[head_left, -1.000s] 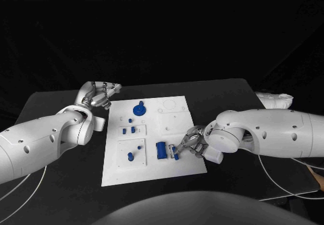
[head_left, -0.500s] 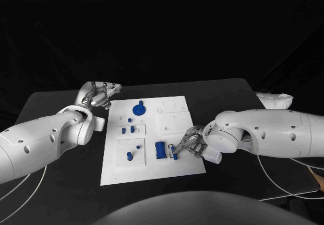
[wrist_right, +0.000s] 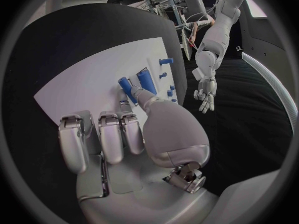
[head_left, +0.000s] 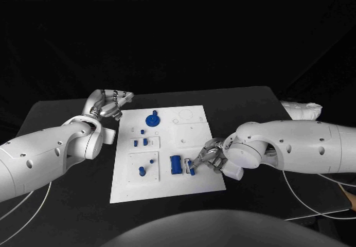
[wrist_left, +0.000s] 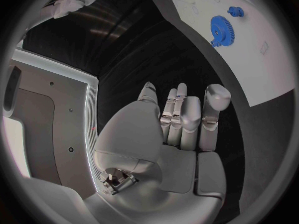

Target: Assemble the parts on the task board

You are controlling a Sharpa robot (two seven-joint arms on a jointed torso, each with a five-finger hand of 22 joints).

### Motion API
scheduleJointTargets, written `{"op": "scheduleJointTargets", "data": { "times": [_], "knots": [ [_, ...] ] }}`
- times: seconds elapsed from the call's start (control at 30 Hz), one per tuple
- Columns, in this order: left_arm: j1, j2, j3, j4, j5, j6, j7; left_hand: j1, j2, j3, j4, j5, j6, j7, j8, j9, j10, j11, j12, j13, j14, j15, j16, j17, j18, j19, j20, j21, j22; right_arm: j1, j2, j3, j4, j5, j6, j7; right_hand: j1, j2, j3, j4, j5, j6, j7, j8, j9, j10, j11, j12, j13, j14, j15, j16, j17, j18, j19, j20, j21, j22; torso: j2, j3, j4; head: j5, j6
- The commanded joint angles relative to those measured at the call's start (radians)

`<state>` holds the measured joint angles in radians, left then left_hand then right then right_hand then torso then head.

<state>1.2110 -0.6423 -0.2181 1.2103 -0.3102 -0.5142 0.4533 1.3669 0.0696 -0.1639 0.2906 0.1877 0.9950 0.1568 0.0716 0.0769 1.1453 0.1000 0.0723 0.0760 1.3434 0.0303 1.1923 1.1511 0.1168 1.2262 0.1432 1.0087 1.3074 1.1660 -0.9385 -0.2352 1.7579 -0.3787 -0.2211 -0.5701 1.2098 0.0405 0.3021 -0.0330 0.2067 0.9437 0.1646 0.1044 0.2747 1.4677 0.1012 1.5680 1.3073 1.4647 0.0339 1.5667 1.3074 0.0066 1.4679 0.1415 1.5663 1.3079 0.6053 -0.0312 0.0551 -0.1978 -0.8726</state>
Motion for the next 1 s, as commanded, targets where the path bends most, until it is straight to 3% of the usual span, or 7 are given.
{"op": "scheduleJointTargets", "data": {
  "times": [0.03, 0.13, 0.73, 1.0],
  "knots": [
    [0.001, 0.002, 0.001, 0.001, -0.003, 0.015, 0.005, 0.002, 0.007, -0.005, 0.001, 0.004, -0.002, -0.004, 0.005, 0.001, 0.006, -0.003, 0.003, 0.002, -0.005, 0.001, -0.003, -0.001, -0.006, -0.006, -0.002, -0.003, 0.053, -0.003, 0.004, -0.001, 0.001, -0.009, -0.014, 0.016, 0.007, 0.003, -0.007, -0.001, -0.008, 0.013, -0.001, 0.011, 0.005, 0.103, -0.007, 0.003, 0.263, 0.106, -0.005, 0.004, 0.263, -0.007, 0.103, -0.001, 0.004, 0.263, 0.0, -0.0004, -0.0001, 0.001, 0.0],
    [0.001, 0.003, 0.001, 0.001, -0.003, 0.015, 0.004, 0.002, 0.007, -0.005, 0.001, 0.004, -0.002, -0.004, 0.005, 0.001, 0.006, -0.003, 0.003, 0.002, -0.005, 0.001, -0.003, -0.001, -0.006, -0.006, -0.002, -0.003, 0.053, -0.003, 0.004, -0.001, 0.002, -0.009, -0.017, 0.016, 0.01, 0.004, -0.013, 0.0, -0.012, 0.025, -0.007, 0.021, 0.011, 0.103, -0.013, 0.003, 0.263, 0.106, -0.01, 0.004, 0.263, -0.007, 0.103, -0.005, 0.004, 0.263, 0.0, -0.0004, -0.0002, 0.001, 0.0],
    [0.001, 0.005, 0.001, 0.0, -0.003, 0.017, 0.003, 0.002, 0.007, -0.005, 0.001, 0.004, -0.002, -0.004, 0.005, 0.001, 0.006, -0.003, 0.003, 0.002, -0.005, 0.001, -0.003, -0.001, -0.006, -0.006, -0.002, -0.003, 0.053, -0.003, 0.006, -0.001, 0.005, -0.01, -0.033, 0.028, 0.008, -0.002, -0.026, 0.004, -0.02, 0.015, -0.006, 0.02, 0.014, 0.103, -0.014, 0.003, 0.263, 0.106, -0.013, 0.004, 0.263, -0.007, 0.103, -0.009, 0.004, 0.263, 0.0, 0.0001, -0.0003, 0.001, 0.0],
    [0.001, 0.005, 0.001, -0.001, -0.003, 0.018, 0.002, 0.002, 0.007, -0.005, 0.001, 0.004, -0.002, -0.004, 0.005, 0.001, 0.006, -0.003, 0.003, 0.002, -0.005, 0.001, -0.003, -0.001, -0.006, -0.006, -0.002, -0.003, 0.053, -0.003, 0.007, -0.001, 0.004, -0.01, -0.037, 0.032, 0.006, -0.002, -0.043, 0.01, -0.046, 0.015, -0.01, 0.033, 0.025, 0.103, -0.017, 0.003, 0.263, 0.106, -0.015, 0.004, 0.263, -0.007, 0.103, -0.012, 0.004, 0.263, 0.0, -0.0002, -0.0003, 0.001, 0.0]
  ]
}}
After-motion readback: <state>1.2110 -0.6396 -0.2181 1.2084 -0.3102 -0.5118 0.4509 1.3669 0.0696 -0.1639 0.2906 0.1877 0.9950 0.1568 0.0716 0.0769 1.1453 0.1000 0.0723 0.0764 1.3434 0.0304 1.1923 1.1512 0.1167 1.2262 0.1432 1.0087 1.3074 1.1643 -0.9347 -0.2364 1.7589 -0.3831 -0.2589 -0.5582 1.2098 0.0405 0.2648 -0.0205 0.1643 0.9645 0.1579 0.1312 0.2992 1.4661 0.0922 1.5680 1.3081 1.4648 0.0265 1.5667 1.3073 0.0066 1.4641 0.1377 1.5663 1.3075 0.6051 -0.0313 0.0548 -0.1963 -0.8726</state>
